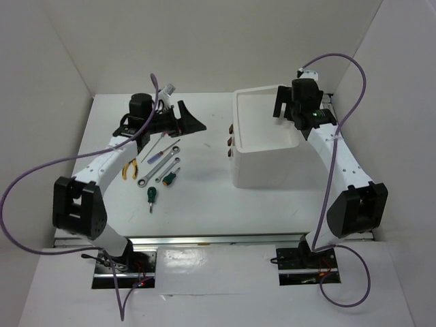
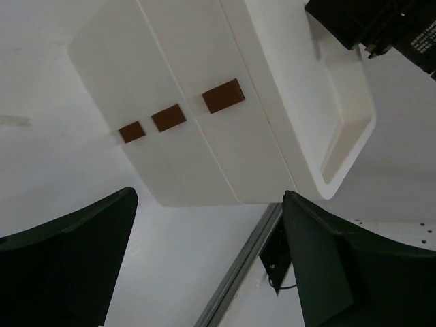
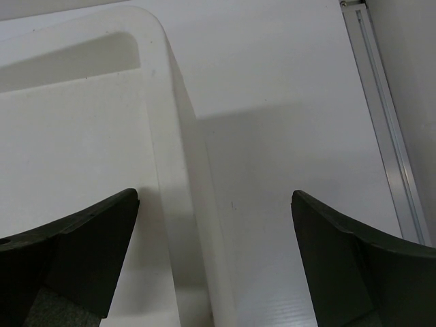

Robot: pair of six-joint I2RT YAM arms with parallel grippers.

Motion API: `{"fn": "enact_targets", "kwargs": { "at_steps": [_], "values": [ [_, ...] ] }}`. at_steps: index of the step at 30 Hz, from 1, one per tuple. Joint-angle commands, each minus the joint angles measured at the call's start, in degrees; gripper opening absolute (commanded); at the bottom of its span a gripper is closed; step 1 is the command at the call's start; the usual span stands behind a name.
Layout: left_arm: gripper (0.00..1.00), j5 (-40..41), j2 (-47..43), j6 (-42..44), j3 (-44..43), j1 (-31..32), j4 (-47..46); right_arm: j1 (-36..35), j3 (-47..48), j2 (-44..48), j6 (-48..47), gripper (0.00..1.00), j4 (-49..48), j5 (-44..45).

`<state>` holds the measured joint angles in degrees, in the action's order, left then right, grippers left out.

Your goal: Sort the tools into containers

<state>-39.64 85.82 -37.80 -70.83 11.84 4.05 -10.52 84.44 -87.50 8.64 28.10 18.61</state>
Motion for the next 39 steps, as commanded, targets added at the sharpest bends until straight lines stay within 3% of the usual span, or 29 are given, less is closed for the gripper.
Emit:
{"fn": "enact_targets", "kwargs": {
  "at_steps": [1,3,9,11,17,22,27,32,34,35,37,39],
  "values": [
    [1.00,-9.57,6.16,-8.50,-0.89,3.09,-19.57,-0.90,-1.30,0.76,0.41,1.00,3.81,2.04],
    [0.99,-11.94,10.48,-13.42,-3.42,3.72,-23.55,-0.90,-1.30,1.28,0.41,1.00,4.33,2.04],
    [0.82,-16.43,27.98,-33.45,-7.04,6.70,-51.30,-1.43,-2.00,2.51,1.02,1.00,4.33,2.04],
    [0.82,-16.96,30.71,-39.68,-7.04,7.41,-58.08,-1.43,-2.52,3.12,1.02,1.00,4.33,2.04],
    [0.80,-15.82,36.51,-45.16,-6.34,8.46,-69.77,-2.48,-2.53,4.71,1.02,1.00,4.94,1.52],
    [0.69,-15.82,41.00,-55.25,-7.66,8.47,-82.96,-3.10,-2.70,6.82,1.02,1.00,6.27,1.52],
    [0.62,-15.82,40.84,-57.39,-6.96,8.99,-85.62,-3.63,-3.85,8.05,1.55,1.00,6.79,2.75],
    [0.43,-15.82,39.07,-55.54,-5.81,9.52,-84.03,-4.24,-3.85,8.05,1.55,1.00,6.80,2.75],
    [0.41,-15.82,39.69,-56.76,-6.42,9.52,-84.56,-4.94,-4.38,8.05,2.08,1.00,6.80,2.75],
    [0.25,-15.82,40.30,-57.99,-7.12,9.52,-86.56,-5.55,-4.38,8.05,2.08,1.00,6.27,2.75],
    [0.16,-15.82,40.83,-58.87,-7.66,9.52,-86.58,-5.56,-4.90,8.05,2.08,1.00,6.27,3.45],
    [0.00,-16.44,40.83,-58.88,-8.27,9.52,-86.58,-6.09,-4.90,8.05,2.08,1.00,6.27,3.45]
  ]
}}
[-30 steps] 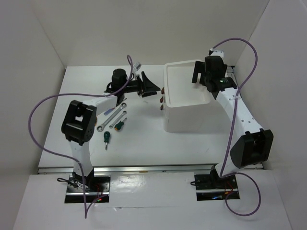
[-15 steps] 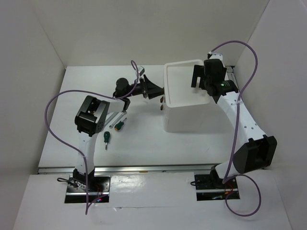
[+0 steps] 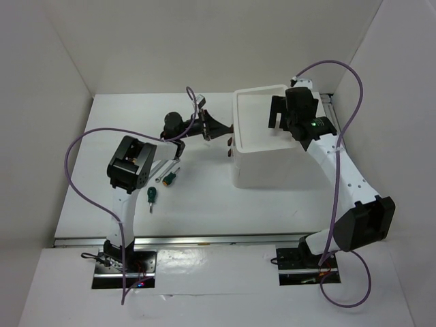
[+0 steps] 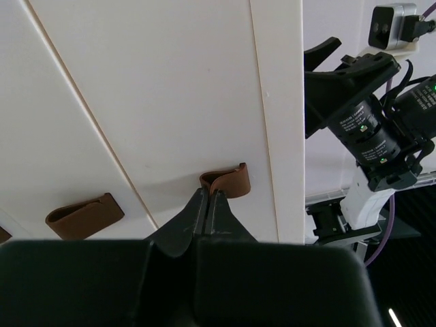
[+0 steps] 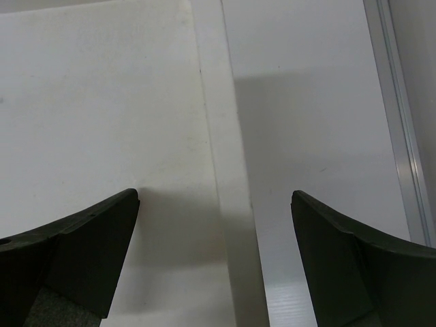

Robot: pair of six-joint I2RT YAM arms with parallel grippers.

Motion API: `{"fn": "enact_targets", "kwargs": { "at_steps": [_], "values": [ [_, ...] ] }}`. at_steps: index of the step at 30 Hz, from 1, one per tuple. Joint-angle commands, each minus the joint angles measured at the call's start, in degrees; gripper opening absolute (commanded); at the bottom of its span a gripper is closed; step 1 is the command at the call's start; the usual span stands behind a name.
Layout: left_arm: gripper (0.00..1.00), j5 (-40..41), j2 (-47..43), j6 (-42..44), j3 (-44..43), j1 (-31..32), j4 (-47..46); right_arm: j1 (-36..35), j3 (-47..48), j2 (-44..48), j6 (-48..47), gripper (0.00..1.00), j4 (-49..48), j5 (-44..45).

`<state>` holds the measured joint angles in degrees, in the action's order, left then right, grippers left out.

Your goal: Sort the tools into containers

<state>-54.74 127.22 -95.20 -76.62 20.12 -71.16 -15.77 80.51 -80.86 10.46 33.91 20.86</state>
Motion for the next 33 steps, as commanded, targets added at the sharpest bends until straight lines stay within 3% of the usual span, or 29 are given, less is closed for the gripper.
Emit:
{"fn": "enact_targets", "kwargs": {
  "at_steps": [1,10,20,21,22,23,26,27,29,30,31,32,33],
  "values": [
    [0.00,-1.94,-1.26,-1.48,-2.48,1.24,-11.37,-0.84,-1.58,1.41,0.26,1.00,0.45,1.20],
    [0.00,-2.56,-8.56,1.07,7.27,-6.49,-11.02,-0.84,-2.11,1.41,0.26,1.00,-0.07,1.90],
    [0.00,-6.86,-10.41,-4.82,14.48,-15.72,-19.71,-0.84,-4.40,1.41,0.26,1.00,-1.22,1.90],
    [0.03,-6.87,-10.41,-4.82,14.48,-16.33,-19.72,-0.84,-4.40,0.88,0.26,1.00,-1.22,1.90],
    [0.24,-7.48,-11.02,-4.82,14.48,-16.34,-19.72,-0.84,-4.40,0.88,0.26,1.00,-1.22,1.38],
    [0.64,-7.49,-11.03,-4.04,15.09,-16.34,-18.85,-0.84,-3.87,0.88,0.26,1.00,-1.22,1.37],
    [0.72,-7.49,-14.45,-0.44,16.23,-18.09,-14.55,-1.37,-3.35,0.26,0.26,1.00,-1.22,1.37],
    [0.95,-7.49,-15.41,0.53,16.93,-19.40,-13.49,-1.37,-3.34,-0.26,0.26,1.00,-1.22,1.37],
    [1.00,-6.87,-20.41,11.29,16.94,-20.99,0.68,-1.37,-3.34,-0.26,-0.35,1.00,-1.22,1.37],
    [1.00,-4.09,-22.78,19.27,14.85,-21.69,12.94,-1.37,-3.34,-0.26,-0.35,1.00,-0.69,1.37],
    [1.00,-0.32,-27.42,40.40,11.61,-22.31,29.24,-1.37,-3.34,-0.26,-0.35,1.00,-0.69,1.37],
    [1.00,5.55,-28.68,50.36,7.23,-22.32,60.03,-1.37,-3.34,-0.26,-0.35,1.00,-0.69,0.68],
    [1.00,19.53,-29.30,57.51,-0.04,-21.01,69.74,-1.37,-3.95,-0.26,-0.35,1.00,-1.30,-0.63]
  ]
}}
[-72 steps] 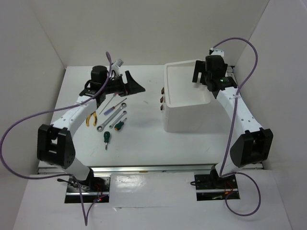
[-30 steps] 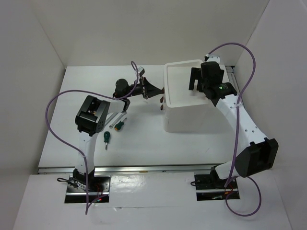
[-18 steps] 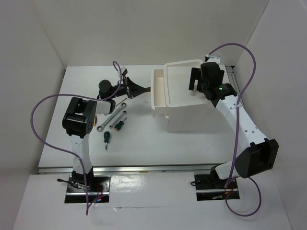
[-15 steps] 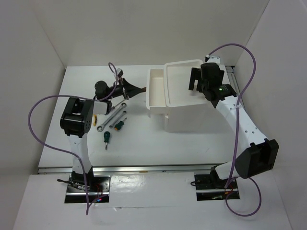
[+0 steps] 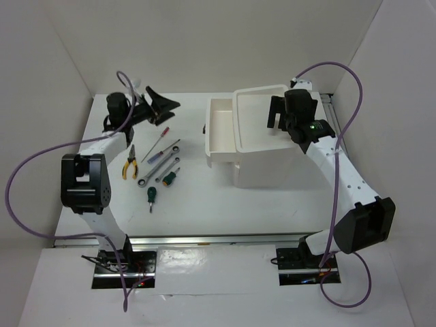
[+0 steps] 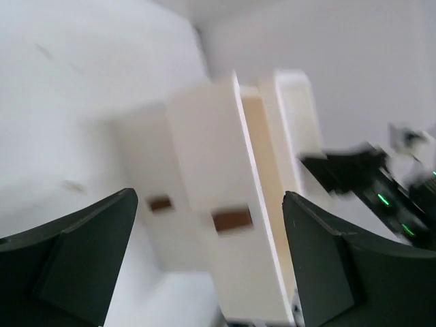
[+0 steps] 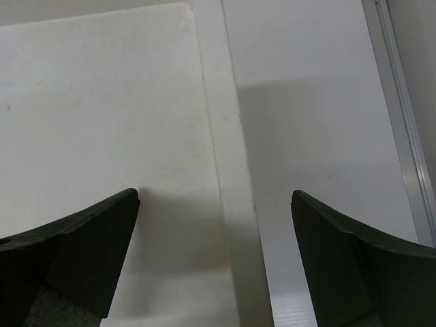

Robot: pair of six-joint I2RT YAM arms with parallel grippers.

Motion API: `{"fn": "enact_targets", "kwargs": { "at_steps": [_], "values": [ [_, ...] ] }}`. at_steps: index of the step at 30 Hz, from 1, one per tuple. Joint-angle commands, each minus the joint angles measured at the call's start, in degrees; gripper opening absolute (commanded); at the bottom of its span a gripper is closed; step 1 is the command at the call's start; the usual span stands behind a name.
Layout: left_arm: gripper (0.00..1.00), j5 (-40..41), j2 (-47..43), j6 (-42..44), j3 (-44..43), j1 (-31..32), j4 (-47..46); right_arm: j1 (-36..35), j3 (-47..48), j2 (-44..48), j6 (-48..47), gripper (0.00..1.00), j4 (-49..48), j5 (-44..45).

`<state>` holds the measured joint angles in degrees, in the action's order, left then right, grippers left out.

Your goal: Sort the tools into containers

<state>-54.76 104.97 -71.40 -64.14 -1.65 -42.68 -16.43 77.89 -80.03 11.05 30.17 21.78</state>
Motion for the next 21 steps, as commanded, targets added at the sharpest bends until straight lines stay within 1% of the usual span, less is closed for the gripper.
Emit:
{"fn": "enact_targets", "kwargs": {
  "at_steps": [1,2,3,5,6,8,9,10,12,14,16,18,19,20,21],
  "values": [
    [1.00,25.35,-7.06,39.00,-15.11,3.12,47.71,-0.71,-1.33,-1.09,-0.94,1.00,2.43,-2.26],
    [1.00,29.84,-6.27,43.14,-16.62,3.14,54.99,-0.02,-1.33,-1.09,-0.94,1.00,2.43,-3.14],
    [1.00,33.54,-5.66,43.79,-16.63,3.14,56.72,-0.01,-1.33,-1.09,-0.94,1.00,2.43,-3.84],
    [1.00,37.60,-5.04,45.02,-16.11,3.14,59.54,-0.54,-2.03,-1.09,-0.41,1.00,1.91,-4.38],
    [1.00,42.58,-4.25,45.64,-16.11,3.14,62.60,-1.06,-2.56,-1.09,0.20,1.00,1.91,-4.90],
    [1.00,47.80,-2.24,45.64,-17.85,2.62,67.70,-1.06,-3.70,-0.40,0.20,1.00,1.21,-4.91],
    [1.00,49.82,-1.01,44.34,-19.08,2.62,70.25,-1.06,-4.32,-0.39,0.81,1.00,0.59,-4.91],
    [0.97,52.80,1.62,43.28,-21.88,1.92,75.58,-1.06,-5.37,0.22,0.82,1.00,0.59,-5.51],
    [0.93,56.67,3.66,38.80,-24.97,1.91,79.92,-1.59,-6.25,0.22,0.82,1.00,-0.03,-5.52],
    [0.86,57.48,5.24,35.30,-26.03,2.78,80.82,-1.59,-6.95,0.22,0.29,1.00,-0.55,-5.52],
    [0.85,56.62,6.82,34.66,-28.40,3.66,81.35,-1.59,-7.57,0.22,0.29,1.00,-0.55,-6.04],
    [0.84,57.48,11.29,36.58,-35.50,5.95,83.62,-1.59,-8.10,0.75,-0.85,1.00,-0.55,-6.05],
    [0.84,56.97,13.23,38.16,-41.88,7.44,84.59,-1.59,-8.10,0.75,-0.85,1.00,-0.55,-5.53],
    [0.85,56.96,14.90,40.35,-44.73,8.15,85.12,-1.59,-8.80,1.45,-0.85,1.00,-0.55,-5.52],
    [0.91,55.57,16.39,45.50,-47.19,8.76,85.13,-1.59,-8.81,1.45,-0.85,1.00,-0.55,-6.22]
  ]
}}
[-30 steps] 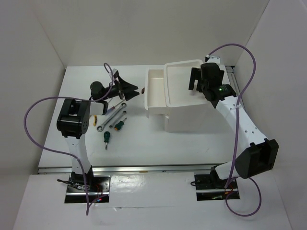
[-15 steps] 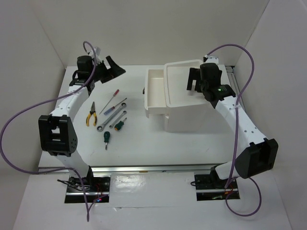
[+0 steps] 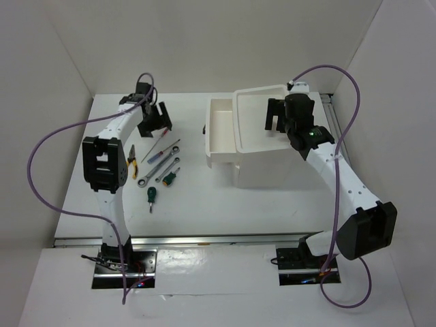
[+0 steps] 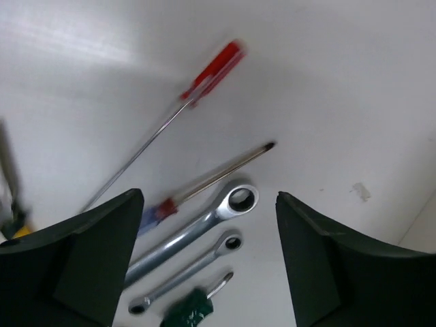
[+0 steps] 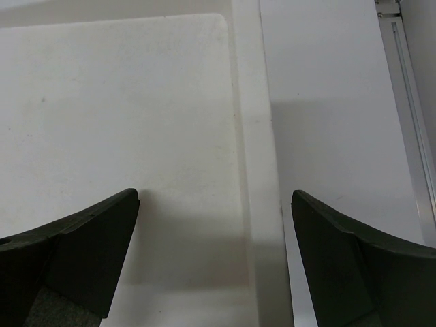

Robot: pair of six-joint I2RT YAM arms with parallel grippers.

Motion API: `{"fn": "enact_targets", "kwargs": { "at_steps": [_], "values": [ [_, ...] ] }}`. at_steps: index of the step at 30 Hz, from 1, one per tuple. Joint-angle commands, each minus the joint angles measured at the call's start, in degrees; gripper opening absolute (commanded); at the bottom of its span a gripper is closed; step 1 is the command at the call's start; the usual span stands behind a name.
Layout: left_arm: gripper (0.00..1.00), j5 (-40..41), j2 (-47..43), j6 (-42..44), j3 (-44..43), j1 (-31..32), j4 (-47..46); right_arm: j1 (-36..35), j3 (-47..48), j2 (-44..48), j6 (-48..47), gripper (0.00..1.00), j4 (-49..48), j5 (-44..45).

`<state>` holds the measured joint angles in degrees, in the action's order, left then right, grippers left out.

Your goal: Sort the tools into containers

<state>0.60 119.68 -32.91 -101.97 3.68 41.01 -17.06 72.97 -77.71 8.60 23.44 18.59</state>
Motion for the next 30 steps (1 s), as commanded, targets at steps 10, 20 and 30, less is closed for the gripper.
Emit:
{"fn": "enact_targets", "kwargs": {
  "at_steps": [10,20,30],
  "values": [
    [0.95,-9.04,15.76,18.31,-21.34,-2.27,-0.76,-0.96,-3.89,-0.33,2.12,1.00,6.09,-4.88],
    [0.95,-9.11,20.85,18.32,-19.93,-1.75,-0.85,-0.43,-7.13,0.72,2.12,1.00,3.90,-5.49],
    [0.88,0.78,20.95,19.11,-17.21,2.56,0.46,0.10,-7.14,1.94,2.12,1.00,3.89,-5.49]
  ]
}}
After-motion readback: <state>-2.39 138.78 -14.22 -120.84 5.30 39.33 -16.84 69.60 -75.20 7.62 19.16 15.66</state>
